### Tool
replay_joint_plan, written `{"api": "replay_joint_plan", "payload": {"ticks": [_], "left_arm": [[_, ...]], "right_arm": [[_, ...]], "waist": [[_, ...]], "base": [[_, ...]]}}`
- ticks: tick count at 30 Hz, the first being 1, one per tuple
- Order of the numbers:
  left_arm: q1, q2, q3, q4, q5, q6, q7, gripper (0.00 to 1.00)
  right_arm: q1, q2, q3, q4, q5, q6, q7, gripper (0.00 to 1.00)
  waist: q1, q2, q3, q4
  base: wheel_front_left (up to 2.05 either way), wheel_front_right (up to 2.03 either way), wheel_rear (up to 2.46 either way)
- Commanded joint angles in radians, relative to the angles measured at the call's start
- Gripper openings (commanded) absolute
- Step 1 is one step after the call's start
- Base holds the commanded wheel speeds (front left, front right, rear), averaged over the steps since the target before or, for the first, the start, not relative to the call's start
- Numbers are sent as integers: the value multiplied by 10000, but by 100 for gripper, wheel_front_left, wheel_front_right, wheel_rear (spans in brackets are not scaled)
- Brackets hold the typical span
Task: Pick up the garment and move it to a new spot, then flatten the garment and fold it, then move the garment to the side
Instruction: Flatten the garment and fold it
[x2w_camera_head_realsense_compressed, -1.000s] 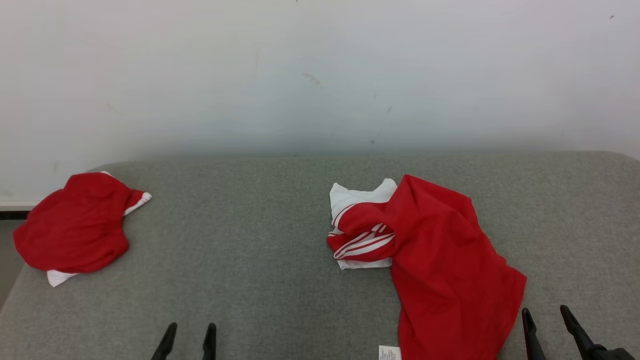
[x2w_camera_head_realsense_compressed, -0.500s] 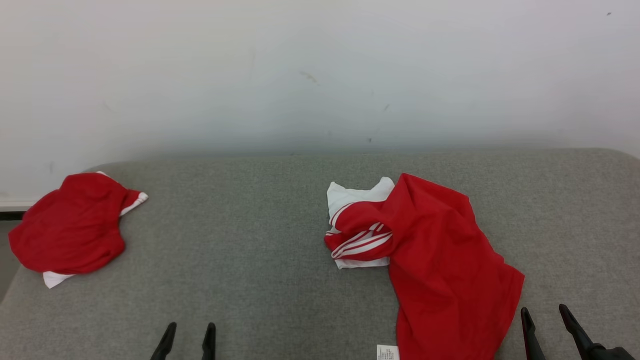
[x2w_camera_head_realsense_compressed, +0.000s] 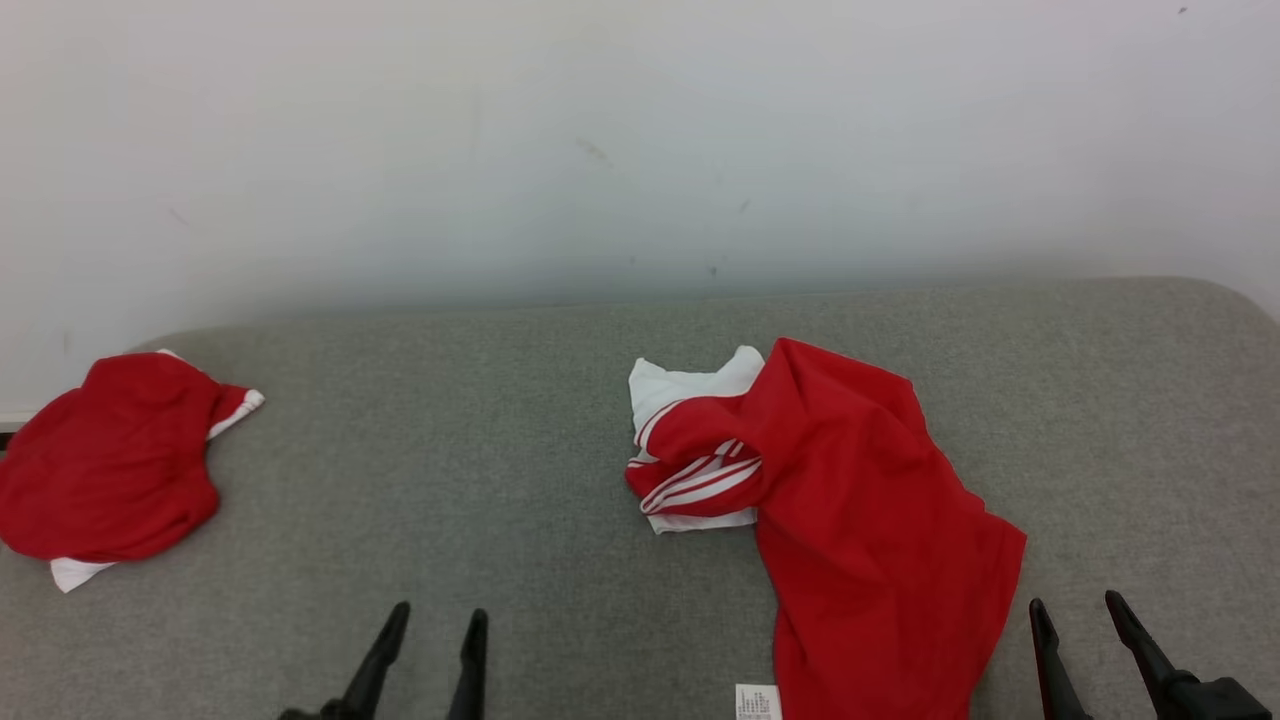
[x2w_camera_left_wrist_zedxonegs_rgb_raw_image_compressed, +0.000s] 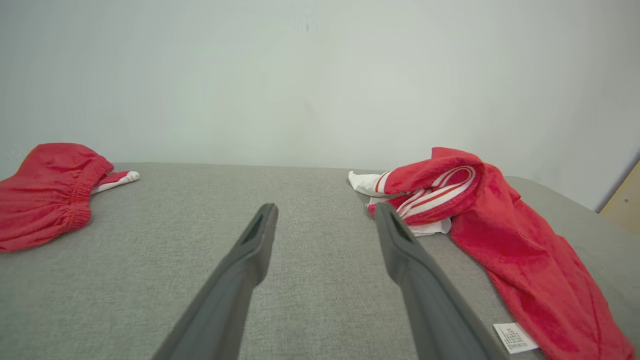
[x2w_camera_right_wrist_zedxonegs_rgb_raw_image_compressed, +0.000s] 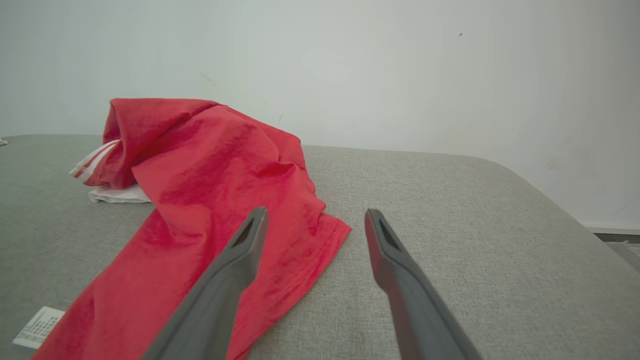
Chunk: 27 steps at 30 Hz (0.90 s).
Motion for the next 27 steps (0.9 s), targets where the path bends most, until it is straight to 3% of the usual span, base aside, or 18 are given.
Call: {"api": "replay_joint_plan", "payload": {"ticks": [1,11,20,27], "left_arm": [[-413,125,-345,183,40,-20,-6,100],[-3022,946,-2675,2207,-627,-24,-5,100],[-4997,1038,-3016,4453,-952,-10,-5,100],[-5822,1057,-3109,5105,-1099,-11,-5,100]], "right_arm": [[-170,-87,21,-68,29,-25,-32,100],[-672,68,180,-219,41,-25,-32,100],[-1158,268,99,-412,-23,-26,-32,100],[-1342,392,-17,-521,-72,-26,-32,100]], "waist": [[0,0,162,-144],[0,0,1175,-1014],[0,0,2307,-1719],[0,0,2814,-1876]], "base": [[0,0,0],[0,0,0],[0,0,0],[0,0,0]]}}
